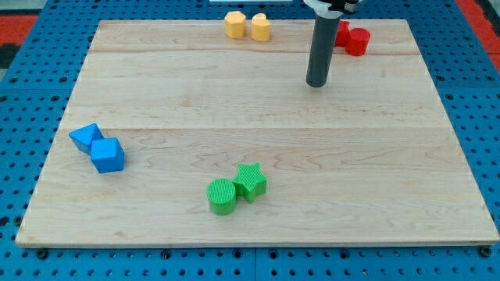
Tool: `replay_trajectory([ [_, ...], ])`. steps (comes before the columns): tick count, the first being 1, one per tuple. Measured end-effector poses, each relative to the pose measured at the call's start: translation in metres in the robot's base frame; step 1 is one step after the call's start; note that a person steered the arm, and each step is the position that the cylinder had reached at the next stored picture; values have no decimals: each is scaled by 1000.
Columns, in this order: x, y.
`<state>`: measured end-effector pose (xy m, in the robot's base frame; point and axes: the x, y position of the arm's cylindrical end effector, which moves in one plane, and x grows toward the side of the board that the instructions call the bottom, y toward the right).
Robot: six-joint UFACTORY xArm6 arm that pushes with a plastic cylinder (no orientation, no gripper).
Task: Push the red star into the yellow heart
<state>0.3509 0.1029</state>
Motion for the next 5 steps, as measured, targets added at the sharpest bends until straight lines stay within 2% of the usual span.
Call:
replay_trajectory([
  [5,-7,8],
])
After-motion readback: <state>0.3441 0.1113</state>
